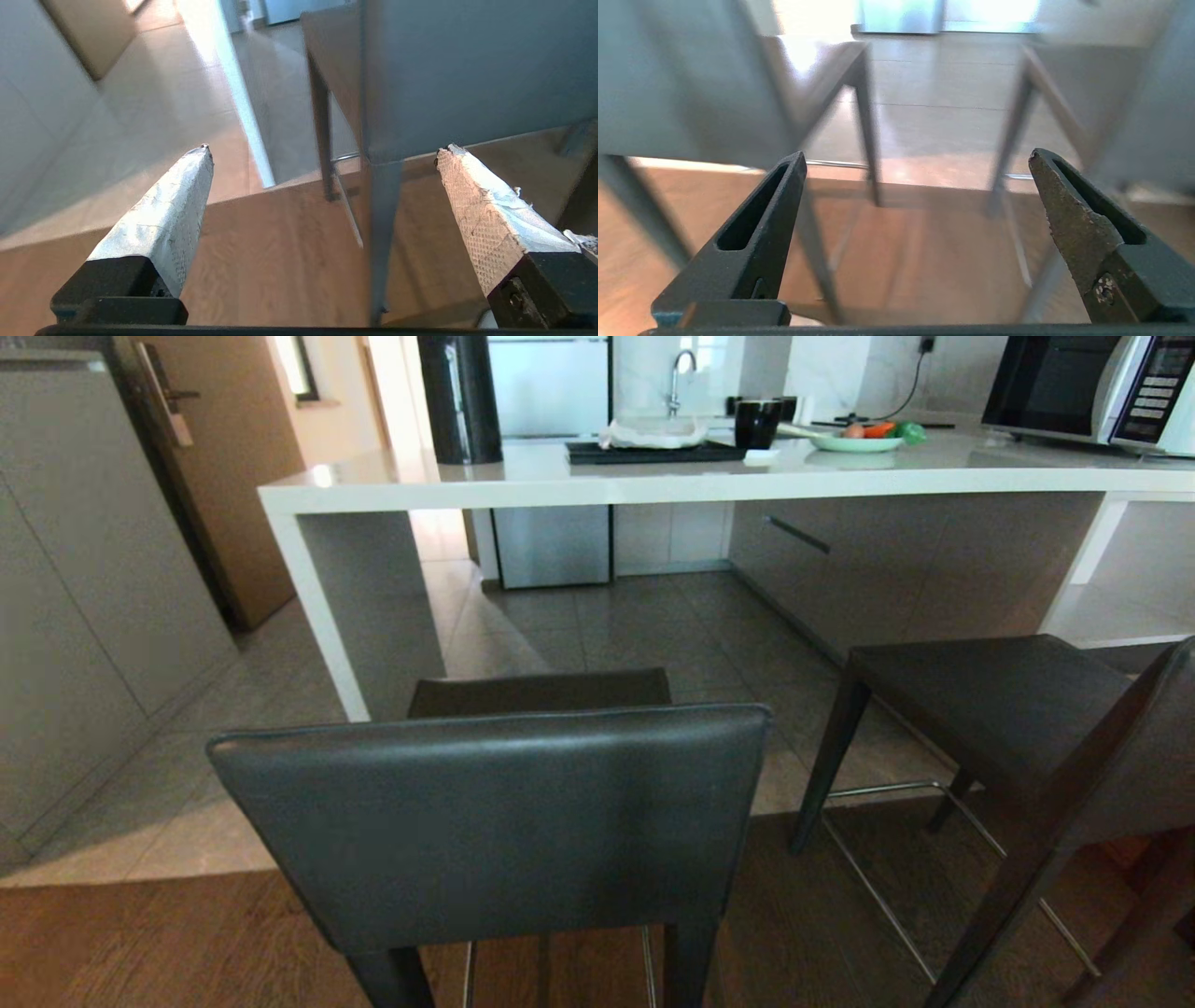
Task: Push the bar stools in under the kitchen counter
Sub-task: Push the gray chair back under the dining table
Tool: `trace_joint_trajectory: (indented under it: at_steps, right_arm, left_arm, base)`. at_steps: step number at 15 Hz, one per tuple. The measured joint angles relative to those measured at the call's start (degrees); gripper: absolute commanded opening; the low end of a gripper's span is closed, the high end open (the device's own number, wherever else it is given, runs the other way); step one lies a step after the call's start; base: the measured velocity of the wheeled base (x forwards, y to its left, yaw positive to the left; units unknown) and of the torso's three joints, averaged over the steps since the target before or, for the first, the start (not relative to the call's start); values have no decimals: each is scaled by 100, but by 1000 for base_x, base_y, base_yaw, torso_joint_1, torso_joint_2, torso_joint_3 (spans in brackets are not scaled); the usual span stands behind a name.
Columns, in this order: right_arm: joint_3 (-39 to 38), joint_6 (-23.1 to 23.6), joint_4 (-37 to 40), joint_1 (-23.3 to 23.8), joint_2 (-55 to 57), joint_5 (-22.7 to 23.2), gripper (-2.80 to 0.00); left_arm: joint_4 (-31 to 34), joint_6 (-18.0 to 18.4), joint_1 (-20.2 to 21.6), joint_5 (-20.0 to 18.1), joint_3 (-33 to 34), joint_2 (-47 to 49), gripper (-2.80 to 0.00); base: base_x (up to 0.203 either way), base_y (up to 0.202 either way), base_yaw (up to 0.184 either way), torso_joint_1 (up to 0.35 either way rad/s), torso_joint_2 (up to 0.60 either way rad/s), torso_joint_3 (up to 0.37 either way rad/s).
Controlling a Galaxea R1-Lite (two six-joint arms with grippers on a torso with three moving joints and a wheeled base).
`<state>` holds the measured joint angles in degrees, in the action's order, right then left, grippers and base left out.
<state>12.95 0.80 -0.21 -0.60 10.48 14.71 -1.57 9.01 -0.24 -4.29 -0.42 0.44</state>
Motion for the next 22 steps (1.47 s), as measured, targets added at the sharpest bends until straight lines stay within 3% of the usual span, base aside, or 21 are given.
trace_joint_trajectory:
  at_steps: [4,5,7,9,10,11,13,16,18,19,20,22]
  right_arm:
    - [645,-48,-1295,-37,1681,441,0]
    - [725,-65,-1664,-77,1984,744,0]
    - [783,-99,-1889,-152,2457,1527,0]
    - [824,-129,-2014,-246,2936,2460,0]
    - [827,-130,-2082,-269,3148,2903,0]
    - [835,-135,-2151,-298,3384,3387,0]
    - [862,-127,-2224,-325,3841,4136,0]
    - [1000,-121,-2696,-271,4688,4413,0]
    - [1048,-135,-3264,190,5173,4513,0]
    - [1048,-146,-3436,541,5332,4635,0]
    - [1037,-167,-3527,994,5457,4848,0]
    - [981,-184,-3588,1974,5632,5503,0]
  left_arm:
    - [256,-856,-25,-638,-1390,599,0]
    - [247,-1133,-75,-1015,-1742,866,0]
    - [255,-1512,-195,-2236,-1978,1226,0]
    - [83,-1838,-704,-3506,-1931,1533,0]
    - [-58,-2009,-1059,-3824,-1896,1639,0]
    - [-300,-2277,-1419,-3960,-1838,1748,0]
    - [-688,-2611,-1727,-3979,-1727,2033,0]
    - [-1349,-2644,-1805,-3671,-1683,2851,0]
    - [-2310,-2769,-1538,-3487,-1728,3611,0]
    - [-2790,-2860,-1183,-3575,-1771,3928,0]
    - [-3195,-2915,-622,-3800,-1813,4223,0]
    - [-3701,-2973,894,-4642,-1914,4707,0]
  base:
    - [0,0,0,0,0,0]
    - [0,0,0,0,0,0]
    - [0,0,0,0,0,0]
    - [0,0,0,0,0,0]
    - [0,0,0,0,0,0]
    - [0,0,0,0,0,0]
    - [0,0,0,0,0,0]
    - [0,0,0,0,0,0]
    - [0,0,0,0,0,0]
    - [0,0,0,0,0,0]
    - [0,0,0,0,0,0]
    - [0,0,0,0,0,0]
